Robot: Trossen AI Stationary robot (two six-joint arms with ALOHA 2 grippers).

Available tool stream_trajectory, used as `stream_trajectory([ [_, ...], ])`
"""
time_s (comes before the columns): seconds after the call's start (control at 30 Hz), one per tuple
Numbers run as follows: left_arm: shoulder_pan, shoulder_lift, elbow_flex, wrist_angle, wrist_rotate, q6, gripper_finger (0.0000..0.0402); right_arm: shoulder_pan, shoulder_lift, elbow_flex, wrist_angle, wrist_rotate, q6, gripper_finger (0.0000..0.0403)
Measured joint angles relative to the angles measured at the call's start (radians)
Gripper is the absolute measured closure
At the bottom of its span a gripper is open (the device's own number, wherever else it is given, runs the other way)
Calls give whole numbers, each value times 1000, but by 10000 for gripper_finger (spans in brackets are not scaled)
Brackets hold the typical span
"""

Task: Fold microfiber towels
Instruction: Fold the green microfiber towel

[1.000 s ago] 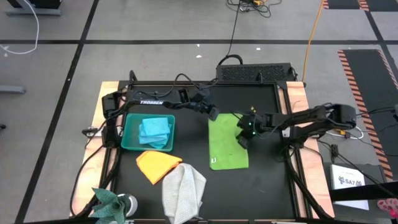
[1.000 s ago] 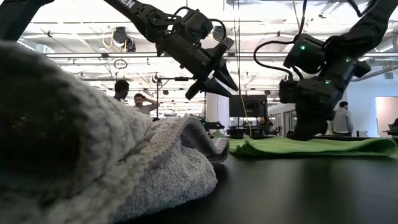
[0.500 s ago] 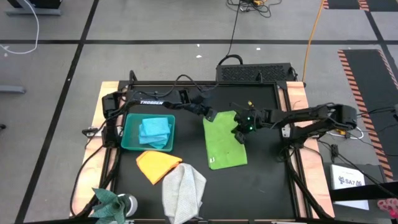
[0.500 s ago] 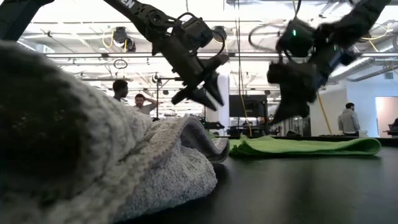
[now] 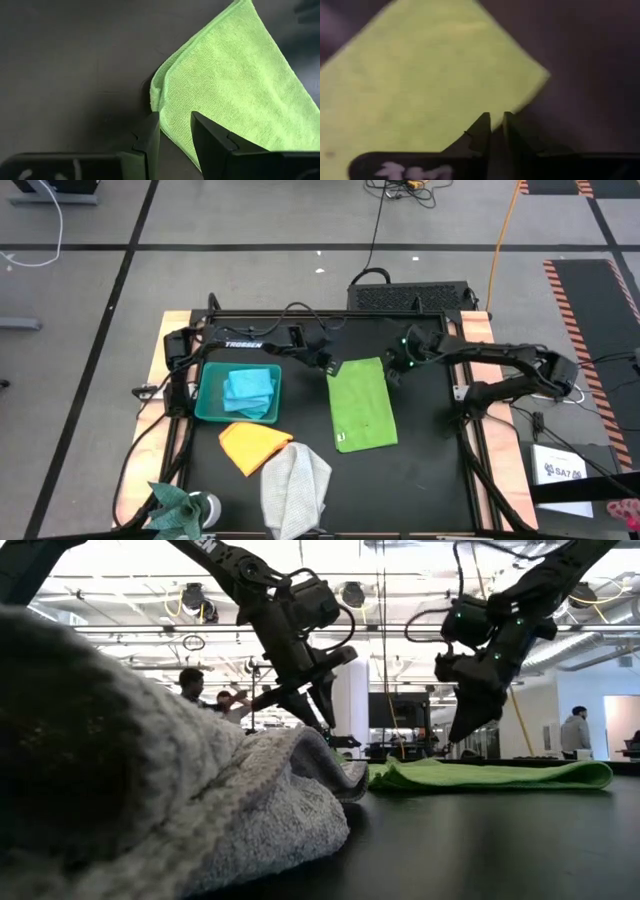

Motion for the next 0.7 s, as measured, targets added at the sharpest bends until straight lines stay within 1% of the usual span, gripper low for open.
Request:
stream_trajectory([
  [0.17,0,-4,0,-12,0,-5,289,-100,3,0,5,-6,-14,302],
  [0.3,4,-4,0,-13,3,-17,289,-149,43,0,37,-97,-36,275],
  [0.5,5,-4,0,-14,3,-7,289,-162,121,0,149,-109,-36,266],
  [0.7,6,16,0,26,-27,24,289,-162,131,0,181,-136,-40,267],
])
